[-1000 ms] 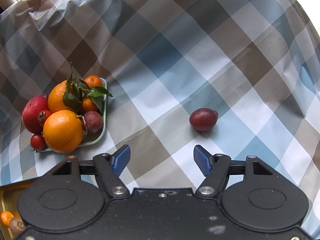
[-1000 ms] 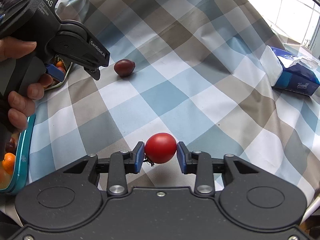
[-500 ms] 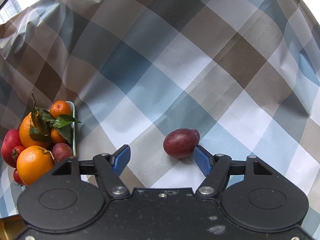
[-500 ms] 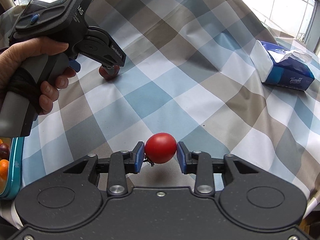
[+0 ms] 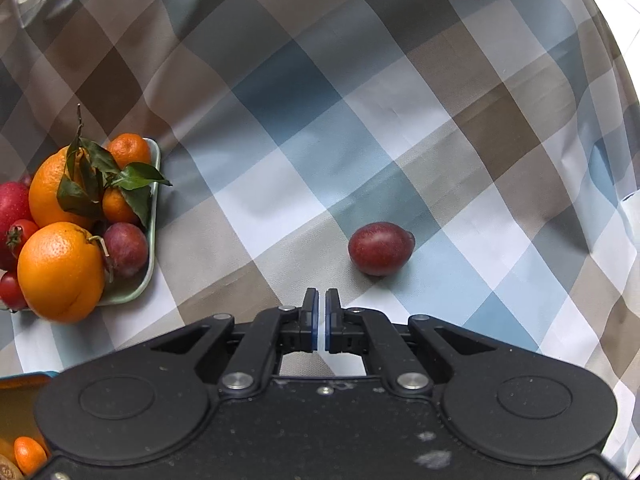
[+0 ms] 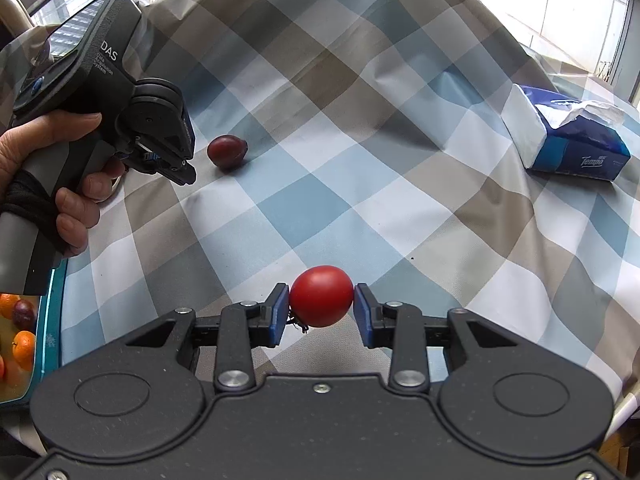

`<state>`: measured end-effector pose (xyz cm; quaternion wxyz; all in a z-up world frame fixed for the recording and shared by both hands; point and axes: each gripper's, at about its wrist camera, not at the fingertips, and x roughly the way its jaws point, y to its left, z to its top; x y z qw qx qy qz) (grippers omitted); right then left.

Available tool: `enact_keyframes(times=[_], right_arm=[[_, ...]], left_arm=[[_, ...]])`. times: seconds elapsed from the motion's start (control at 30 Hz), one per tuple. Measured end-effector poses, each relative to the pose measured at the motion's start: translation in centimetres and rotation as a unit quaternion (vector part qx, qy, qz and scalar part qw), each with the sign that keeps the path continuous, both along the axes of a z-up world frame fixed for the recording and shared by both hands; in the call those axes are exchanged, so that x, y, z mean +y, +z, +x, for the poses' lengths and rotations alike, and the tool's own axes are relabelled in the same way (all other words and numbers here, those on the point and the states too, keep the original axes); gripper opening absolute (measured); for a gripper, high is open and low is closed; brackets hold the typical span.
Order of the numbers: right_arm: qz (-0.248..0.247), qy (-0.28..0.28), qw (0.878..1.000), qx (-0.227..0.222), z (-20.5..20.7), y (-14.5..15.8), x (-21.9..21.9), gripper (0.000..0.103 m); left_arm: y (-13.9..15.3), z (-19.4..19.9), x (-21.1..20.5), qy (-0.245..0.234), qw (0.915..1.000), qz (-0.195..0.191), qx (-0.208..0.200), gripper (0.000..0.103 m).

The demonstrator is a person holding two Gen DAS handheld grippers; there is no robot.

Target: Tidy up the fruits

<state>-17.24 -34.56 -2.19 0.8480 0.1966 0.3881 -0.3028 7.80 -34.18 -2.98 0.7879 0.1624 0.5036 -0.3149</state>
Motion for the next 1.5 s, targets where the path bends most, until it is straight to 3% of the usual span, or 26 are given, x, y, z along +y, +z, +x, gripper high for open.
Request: enact_keyframes(times=[0.1, 0.17, 0.3, 0.43, 0.6, 0.7, 0.77, 0.83, 1.13, 1.5], right_arm=[[-0.003, 0.001, 1.000, -0.005, -0.1, 0.5, 0.2, 0.044], [-0.004, 0.002, 1.000, -0.006, -0.2, 0.6, 0.3, 0.044], [-0.005, -0.002, 1.000, -0.004, -0.4, 0.4, -0.1, 0.044], [-0.002, -0.010, 1.000, -0.001, -0.5, 0.1, -0.6, 0.044], [0.002, -0.013, 1.000, 0.001, -0.5, -0.1, -0.9, 0.044], [0.003, -0.012, 1.000, 0.004, -0.4, -0.2, -0.8, 0.044], [0.004, -0.011, 1.000, 0.004, -0.3, -0.2, -0.8, 0.044], [0.004, -0.009, 1.000, 0.005, -0.3, -0.2, -0.7, 0.044], [0.014, -0.004, 1.000, -0.001, -0.3, 0.0, -0.1, 0.044], [0.045, 0.024, 0.998, 0.021, 0.3, -1.3, 1.3, 0.044]], left_arm=[[0.6, 0.8, 0.0, 0.020, 0.9997, -0.015, 0.003, 0.020], [1.1, 1.2, -0.2, 0.029, 0.9991, -0.030, 0.008, 0.051], [1.4, 1.0, -2.1, 0.008, 0.9993, -0.035, -0.006, 0.058], [1.1, 0.5, -3.8, -0.011, 0.9988, -0.021, -0.043, 0.076], [-0.4, 0.5, -5.2, -0.019, 0.9991, -0.006, -0.037, 0.076], [-1.2, 0.6, -5.4, -0.026, 0.9990, -0.004, -0.035, 0.069], [-1.2, 0.8, -5.1, -0.034, 0.9990, -0.028, -0.009, 0.044], [-1.0, 1.1, -4.9, -0.020, 0.9993, -0.031, 0.003, 0.041], [0.7, 0.0, -1.9, 0.007, 0.9999, -0.006, 0.006, 0.040], [2.8, -7.2, 4.2, 0.019, 0.9992, 0.025, 0.023, 0.041]])
